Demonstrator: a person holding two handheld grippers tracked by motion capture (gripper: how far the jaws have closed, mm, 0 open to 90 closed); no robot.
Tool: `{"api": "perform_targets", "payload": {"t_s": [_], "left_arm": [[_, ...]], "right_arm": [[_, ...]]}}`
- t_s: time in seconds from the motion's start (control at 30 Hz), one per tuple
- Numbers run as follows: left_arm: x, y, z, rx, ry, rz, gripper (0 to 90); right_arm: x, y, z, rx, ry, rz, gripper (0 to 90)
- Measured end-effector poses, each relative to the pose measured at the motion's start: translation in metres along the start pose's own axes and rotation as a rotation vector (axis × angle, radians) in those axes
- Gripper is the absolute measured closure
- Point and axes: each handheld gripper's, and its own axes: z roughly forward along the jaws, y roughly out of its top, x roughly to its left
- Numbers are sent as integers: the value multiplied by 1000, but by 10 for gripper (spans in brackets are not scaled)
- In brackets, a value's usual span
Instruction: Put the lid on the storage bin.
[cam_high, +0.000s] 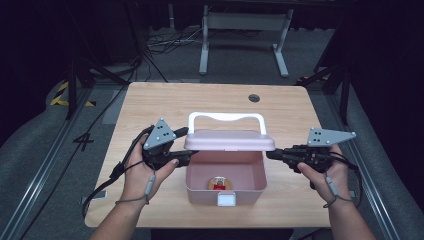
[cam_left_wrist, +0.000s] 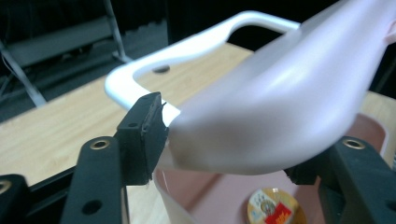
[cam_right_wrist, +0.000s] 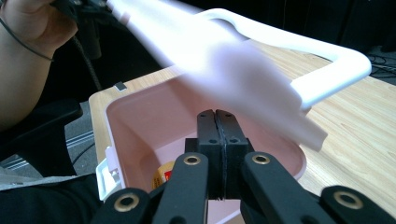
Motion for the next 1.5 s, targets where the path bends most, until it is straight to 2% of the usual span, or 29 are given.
{"api": "perform_targets", "payload": {"t_s": [0.13, 0.27, 0.33, 0.5, 0.7, 0.87, 0.97, 1.07, 1.13, 1.2, 1.23, 1.3, 1.5], "left_arm": [[0, -3, -2, 14, -12, -14, 396], [2, -6, -7, 29, -8, -17, 389], [2, -7, -10, 58, 8, 1, 384], [6, -8, -16, 63, 14, -16, 380], [23, -16, -25, 106, 35, -36, 379], [40, -22, -31, 105, 47, -65, 378], [46, -22, -33, 98, 70, -51, 361], [52, -24, -35, 78, 45, -85, 362], [55, -25, -35, 77, 48, -90, 362], [63, -28, -33, 84, 92, -82, 362], [63, -28, -33, 84, 92, -82, 361], [69, -31, -30, 79, 135, -85, 361], [79, -34, -26, 52, 153, -104, 363]], "right_arm": [[0, 1, 1, -1, 2, -4, 900], [0, 2, 1, -5, 2, -6, 900], [0, 2, 1, -7, 3, -8, 900], [0, 3, 1, -13, 5, -8, 900], [1, 4, -2, -16, 8, -8, 900], [2, 4, -2, -8, 13, -1, 900], [3, 4, -3, -9, 14, -1, 900], [5, 4, -3, -7, 16, 0, 900], [5, 3, -4, -6, 17, 0, 900], [6, 3, -4, 5, 19, 5, 899], [6, 3, -4, 5, 19, 5, 899], [8, 2, -4, 19, 19, 7, 892], [12, 0, -4, 43, 22, 10, 897]]}}
